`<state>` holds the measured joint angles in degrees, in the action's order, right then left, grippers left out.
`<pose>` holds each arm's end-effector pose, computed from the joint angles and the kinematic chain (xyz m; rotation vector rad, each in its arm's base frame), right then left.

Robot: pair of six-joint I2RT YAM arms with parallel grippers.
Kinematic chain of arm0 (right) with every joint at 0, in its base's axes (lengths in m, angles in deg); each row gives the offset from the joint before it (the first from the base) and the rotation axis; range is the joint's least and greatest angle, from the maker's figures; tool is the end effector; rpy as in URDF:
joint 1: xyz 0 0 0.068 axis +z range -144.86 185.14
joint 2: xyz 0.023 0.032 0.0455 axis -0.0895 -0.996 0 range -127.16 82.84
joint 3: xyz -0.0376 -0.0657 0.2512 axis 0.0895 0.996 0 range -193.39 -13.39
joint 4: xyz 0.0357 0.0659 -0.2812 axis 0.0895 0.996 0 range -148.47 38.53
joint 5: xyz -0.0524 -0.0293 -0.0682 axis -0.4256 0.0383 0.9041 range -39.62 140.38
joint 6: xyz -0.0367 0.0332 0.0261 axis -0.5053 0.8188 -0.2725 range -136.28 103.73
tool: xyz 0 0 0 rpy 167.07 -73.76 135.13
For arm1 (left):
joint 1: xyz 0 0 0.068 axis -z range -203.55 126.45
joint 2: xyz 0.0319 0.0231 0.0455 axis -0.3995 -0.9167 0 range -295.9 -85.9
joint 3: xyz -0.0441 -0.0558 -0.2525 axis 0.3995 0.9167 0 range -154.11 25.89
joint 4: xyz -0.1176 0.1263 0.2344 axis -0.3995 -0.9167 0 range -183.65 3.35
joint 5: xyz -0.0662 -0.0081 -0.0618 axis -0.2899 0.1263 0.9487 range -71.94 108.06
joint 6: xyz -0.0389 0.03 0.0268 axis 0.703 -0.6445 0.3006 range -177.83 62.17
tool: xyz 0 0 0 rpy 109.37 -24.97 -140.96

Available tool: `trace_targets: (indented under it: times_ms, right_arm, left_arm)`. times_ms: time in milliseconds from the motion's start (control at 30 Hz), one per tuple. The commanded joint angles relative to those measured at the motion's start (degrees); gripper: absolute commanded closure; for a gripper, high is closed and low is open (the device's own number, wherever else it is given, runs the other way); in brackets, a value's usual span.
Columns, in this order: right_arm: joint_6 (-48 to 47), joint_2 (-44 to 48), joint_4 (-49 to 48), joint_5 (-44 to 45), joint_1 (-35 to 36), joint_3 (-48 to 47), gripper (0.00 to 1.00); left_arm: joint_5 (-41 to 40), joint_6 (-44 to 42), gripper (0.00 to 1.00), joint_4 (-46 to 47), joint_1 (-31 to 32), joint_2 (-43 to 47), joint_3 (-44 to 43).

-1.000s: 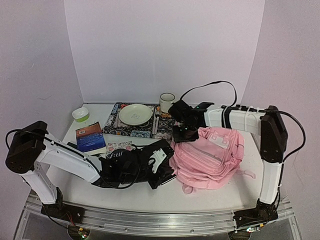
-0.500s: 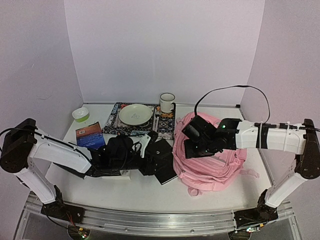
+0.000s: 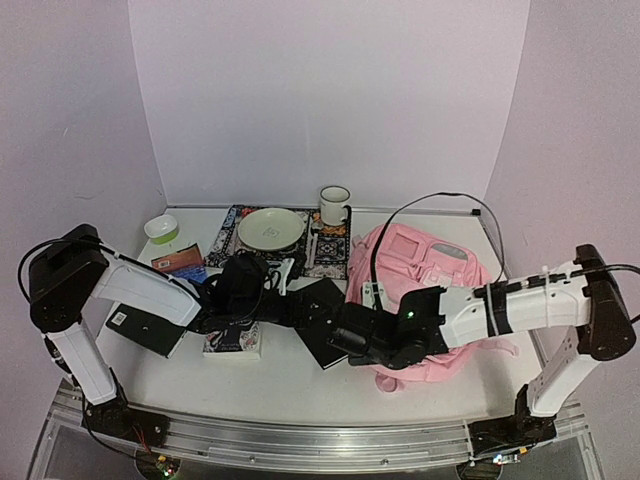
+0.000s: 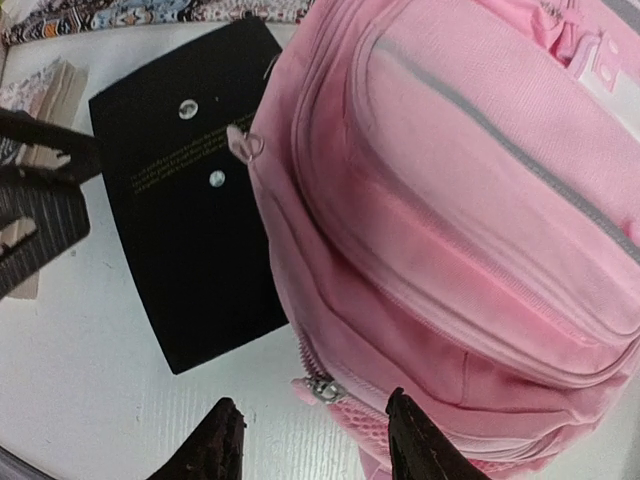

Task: Pack the student bag
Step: Pick up the largest pocket of the bag from the student bag, then unzip the largest pocket of the student bag.

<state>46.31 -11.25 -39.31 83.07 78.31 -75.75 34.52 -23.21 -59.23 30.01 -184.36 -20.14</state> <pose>0.1275 0.3499 0.1891 0.0267 2.3361 0.5078 0.2134 -0.3073 0.1344 0.5665 2.1543 -1.2135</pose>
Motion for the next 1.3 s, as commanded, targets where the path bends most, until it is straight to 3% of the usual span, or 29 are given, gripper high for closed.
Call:
trace_targets:
  times_ms: [0,500,800,1267]
  right_arm:
    - [7.87,-4.41,3.19,1.88,0.82,-1.27,0.53]
    - [13.68,-10.31,3.06,10.83,-0.82,-0.41,0.63]
    - [6.3,-9.51,3.34,6.35,-1.1,-2.85,1.0]
    - [-4.2,-5.09,3.35,-0.45,-1.1,-6.2,1.0]
  left_arm:
    - [1.5,2.41,0.32,0.15,-0.08,-0.54,-3.41]
    - [2.31,3.35,0.31,-2.09,-0.21,-2.43,-4.92]
    - [5.0,5.18,0.31,-2.93,-0.21,-4.62,-7.21]
    - [14.59,10.15,0.31,-4.87,-0.12,-12.45,-14.63]
